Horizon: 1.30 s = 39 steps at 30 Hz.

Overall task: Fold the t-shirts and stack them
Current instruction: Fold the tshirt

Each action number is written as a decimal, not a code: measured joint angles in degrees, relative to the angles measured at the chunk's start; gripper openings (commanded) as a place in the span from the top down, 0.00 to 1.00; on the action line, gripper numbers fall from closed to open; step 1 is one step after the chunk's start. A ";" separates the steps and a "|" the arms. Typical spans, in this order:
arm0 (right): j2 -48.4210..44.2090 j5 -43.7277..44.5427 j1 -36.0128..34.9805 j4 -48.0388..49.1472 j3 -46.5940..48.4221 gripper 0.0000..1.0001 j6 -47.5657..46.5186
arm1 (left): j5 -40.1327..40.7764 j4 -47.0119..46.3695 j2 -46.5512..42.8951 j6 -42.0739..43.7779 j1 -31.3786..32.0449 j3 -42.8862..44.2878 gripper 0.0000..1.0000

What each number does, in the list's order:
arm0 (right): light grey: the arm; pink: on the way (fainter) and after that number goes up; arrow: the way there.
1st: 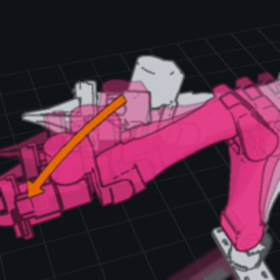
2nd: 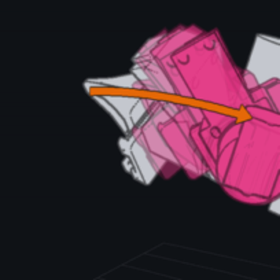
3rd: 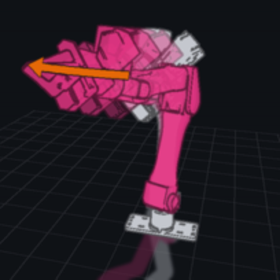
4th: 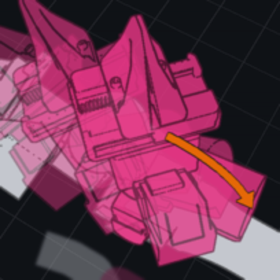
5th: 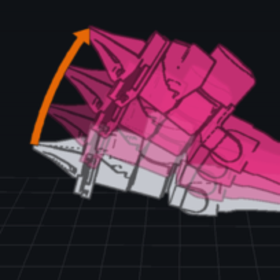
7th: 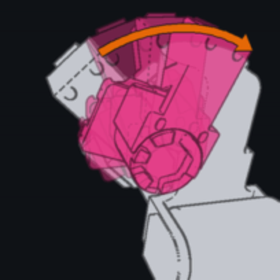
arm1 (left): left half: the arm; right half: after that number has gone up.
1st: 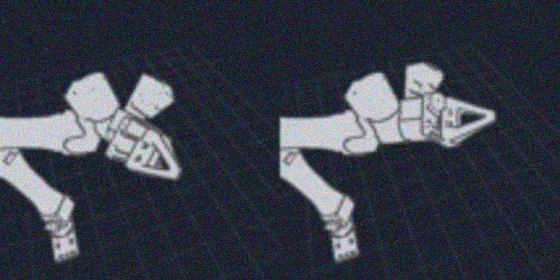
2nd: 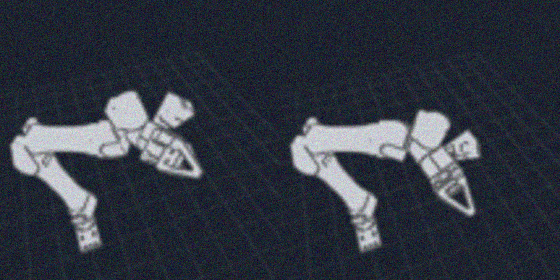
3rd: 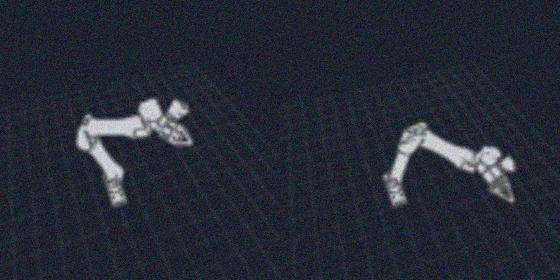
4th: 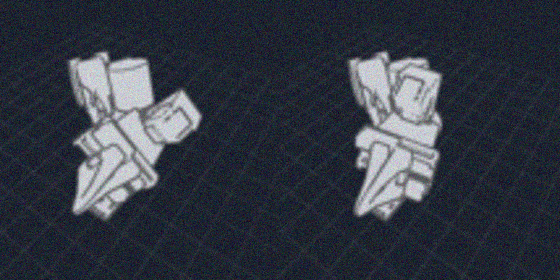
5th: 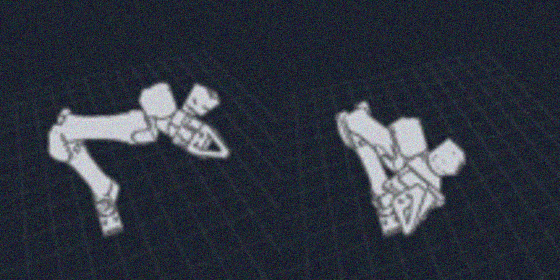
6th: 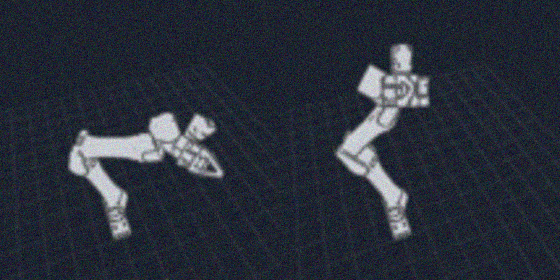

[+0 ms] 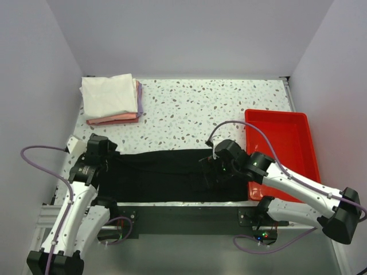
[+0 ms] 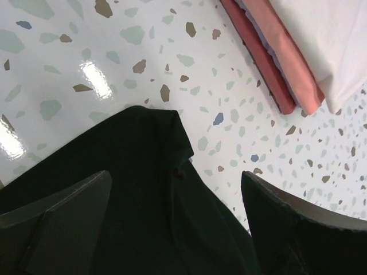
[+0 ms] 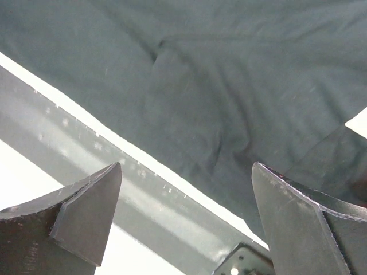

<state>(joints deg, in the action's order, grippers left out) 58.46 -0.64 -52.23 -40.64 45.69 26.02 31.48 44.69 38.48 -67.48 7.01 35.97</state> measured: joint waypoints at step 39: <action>15.41 -2.21 11.87 9.73 -0.46 0.01 -2.47 | -0.26 7.82 23.34 1.60 -0.61 1.75 0.29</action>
<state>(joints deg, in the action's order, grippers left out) 73.87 -2.85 -40.36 -30.92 45.23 23.55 31.22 52.51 61.82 -65.89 6.39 37.71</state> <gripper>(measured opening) 0.986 0.553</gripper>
